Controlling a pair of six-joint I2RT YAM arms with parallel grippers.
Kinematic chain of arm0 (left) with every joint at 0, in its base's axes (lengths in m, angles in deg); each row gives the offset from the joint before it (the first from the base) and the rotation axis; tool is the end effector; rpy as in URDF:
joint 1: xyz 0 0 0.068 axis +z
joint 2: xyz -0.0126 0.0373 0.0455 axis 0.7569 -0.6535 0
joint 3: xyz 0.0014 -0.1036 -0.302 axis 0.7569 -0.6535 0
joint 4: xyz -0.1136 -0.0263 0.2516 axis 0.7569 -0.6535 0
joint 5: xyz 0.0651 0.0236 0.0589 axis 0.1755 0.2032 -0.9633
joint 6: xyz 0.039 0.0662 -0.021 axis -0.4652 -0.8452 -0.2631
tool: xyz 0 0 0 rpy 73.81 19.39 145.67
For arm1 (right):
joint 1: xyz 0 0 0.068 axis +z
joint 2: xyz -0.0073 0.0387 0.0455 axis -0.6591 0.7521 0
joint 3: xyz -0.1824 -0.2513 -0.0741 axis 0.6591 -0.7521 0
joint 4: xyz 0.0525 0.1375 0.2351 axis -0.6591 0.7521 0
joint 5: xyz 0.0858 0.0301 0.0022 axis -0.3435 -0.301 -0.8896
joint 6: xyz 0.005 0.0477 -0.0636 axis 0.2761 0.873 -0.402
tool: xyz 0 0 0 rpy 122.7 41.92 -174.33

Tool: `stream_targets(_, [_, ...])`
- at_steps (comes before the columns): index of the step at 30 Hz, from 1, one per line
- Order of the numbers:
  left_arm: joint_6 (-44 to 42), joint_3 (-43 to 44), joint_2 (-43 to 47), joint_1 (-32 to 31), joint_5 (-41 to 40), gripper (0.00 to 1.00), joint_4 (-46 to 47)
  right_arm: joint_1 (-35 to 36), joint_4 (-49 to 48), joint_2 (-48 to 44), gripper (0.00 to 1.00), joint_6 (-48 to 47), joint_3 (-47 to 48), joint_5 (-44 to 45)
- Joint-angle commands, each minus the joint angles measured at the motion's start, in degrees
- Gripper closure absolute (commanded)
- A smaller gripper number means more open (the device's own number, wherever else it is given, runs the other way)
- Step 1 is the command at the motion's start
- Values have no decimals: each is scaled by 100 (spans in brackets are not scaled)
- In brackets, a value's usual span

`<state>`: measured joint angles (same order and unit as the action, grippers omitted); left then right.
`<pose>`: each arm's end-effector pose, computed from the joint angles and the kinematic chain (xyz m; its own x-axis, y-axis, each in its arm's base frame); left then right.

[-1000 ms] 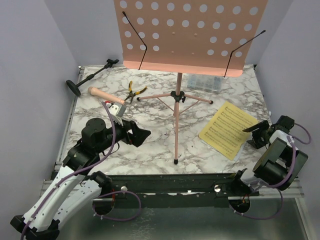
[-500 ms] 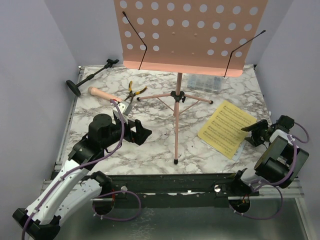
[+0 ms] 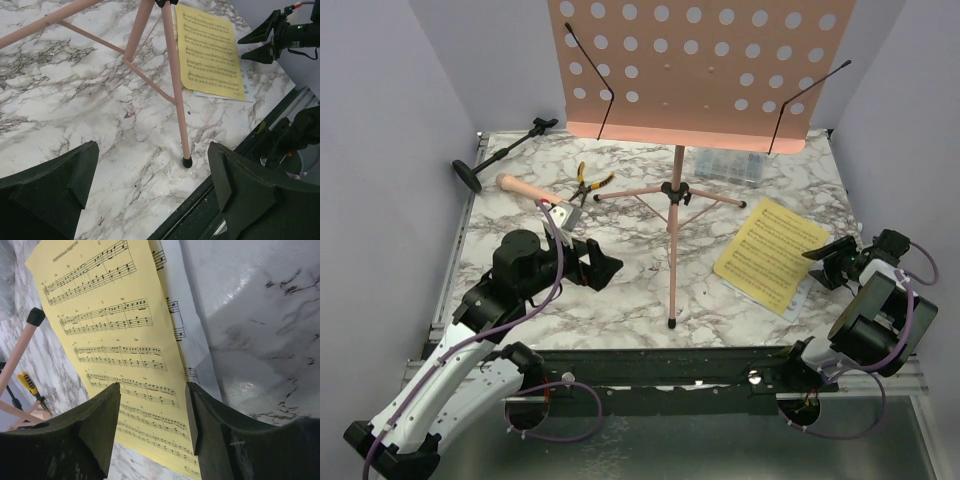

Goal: Set up the instrument practice props

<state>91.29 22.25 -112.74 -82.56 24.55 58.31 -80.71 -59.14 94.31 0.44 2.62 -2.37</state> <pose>0.1242 -0.1001 0.3535 -0.4506 -0.0681 -0.8901 0.6055 0.7094 -0.3607 0.2285 -0.1427 0.1692 -0.4045 0.8883 -0.2173 0.6338 0.4436 0.6336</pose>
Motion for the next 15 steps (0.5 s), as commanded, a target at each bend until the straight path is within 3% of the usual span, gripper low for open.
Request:
stream_targets(1, [103, 157, 123, 24, 71, 1, -6, -24, -21, -28, 39, -41, -48, 432])
stream_targets(8, [112, 189, 67, 23, 98, 1, -2, -27, -358, 395, 38, 39, -110, -63])
stream_targets(15, [203, 237, 27, 24, 126, 1, -1, -16, -917, 439, 41, 167, -262, -1199])
